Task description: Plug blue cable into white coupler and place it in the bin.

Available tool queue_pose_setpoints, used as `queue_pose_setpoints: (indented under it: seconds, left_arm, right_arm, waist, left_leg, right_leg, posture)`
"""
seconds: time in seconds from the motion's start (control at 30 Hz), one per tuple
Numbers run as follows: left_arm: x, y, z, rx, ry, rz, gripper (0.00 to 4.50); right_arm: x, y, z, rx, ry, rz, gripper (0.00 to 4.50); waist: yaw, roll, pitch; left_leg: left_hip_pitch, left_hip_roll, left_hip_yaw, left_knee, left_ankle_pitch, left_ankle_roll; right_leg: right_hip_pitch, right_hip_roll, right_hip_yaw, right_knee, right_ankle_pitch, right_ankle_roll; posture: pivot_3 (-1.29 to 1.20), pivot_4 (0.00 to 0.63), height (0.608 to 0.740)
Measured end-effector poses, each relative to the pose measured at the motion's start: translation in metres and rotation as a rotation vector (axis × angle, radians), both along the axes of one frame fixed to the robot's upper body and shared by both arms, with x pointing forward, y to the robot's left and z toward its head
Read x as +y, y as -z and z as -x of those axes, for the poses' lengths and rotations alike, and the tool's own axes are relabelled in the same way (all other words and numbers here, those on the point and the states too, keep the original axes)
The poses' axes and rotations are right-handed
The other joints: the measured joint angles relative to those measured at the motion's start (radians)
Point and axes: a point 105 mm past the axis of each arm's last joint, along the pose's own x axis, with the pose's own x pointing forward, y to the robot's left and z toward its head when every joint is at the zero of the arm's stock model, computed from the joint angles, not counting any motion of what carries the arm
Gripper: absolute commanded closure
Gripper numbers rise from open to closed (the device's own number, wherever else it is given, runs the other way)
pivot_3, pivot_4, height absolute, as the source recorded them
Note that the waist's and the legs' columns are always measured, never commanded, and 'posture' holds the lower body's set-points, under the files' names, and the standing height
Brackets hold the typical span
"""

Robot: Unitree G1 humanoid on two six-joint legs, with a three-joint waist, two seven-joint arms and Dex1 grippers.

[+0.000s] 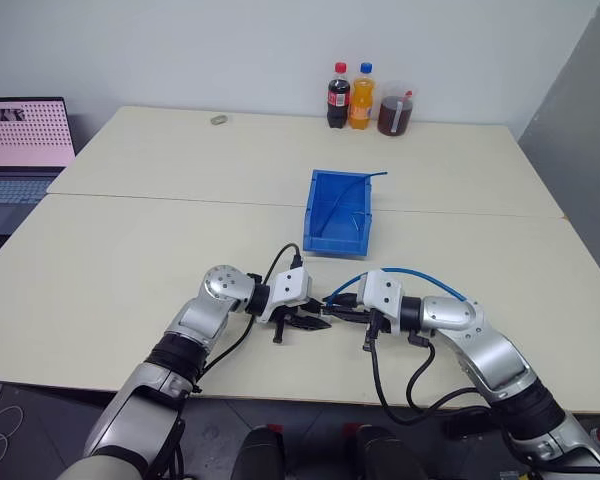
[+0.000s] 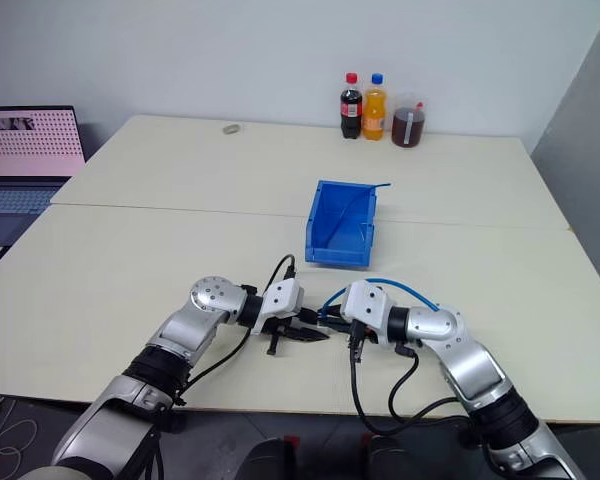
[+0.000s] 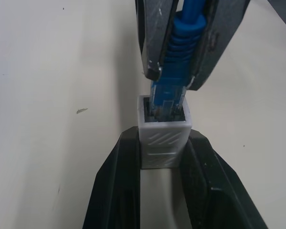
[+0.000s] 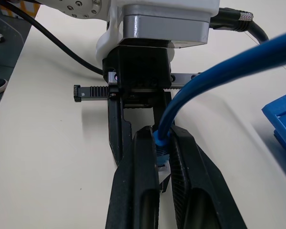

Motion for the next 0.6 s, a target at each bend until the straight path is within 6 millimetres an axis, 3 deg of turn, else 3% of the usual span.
queue_pose_setpoints:
  seconds: [0.6]
  left_arm:
    - [0.0031,0.0041,0.0021,-0.002,-0.012,-0.006,3.7]
  right_arm:
    - [0.004,0.0055,-0.0056,0.044,-0.07,0.124,4.45]
  waist:
    - [-0.002,0.002,-0.012]
  left_leg:
    - [0.008,0.0,0.001,-0.002,0.0,0.0]
  right_leg:
    - [0.005,0.001,0.0,0.001,-0.003,-0.004]
  posture:
    - [0.0,0.15,0.74]
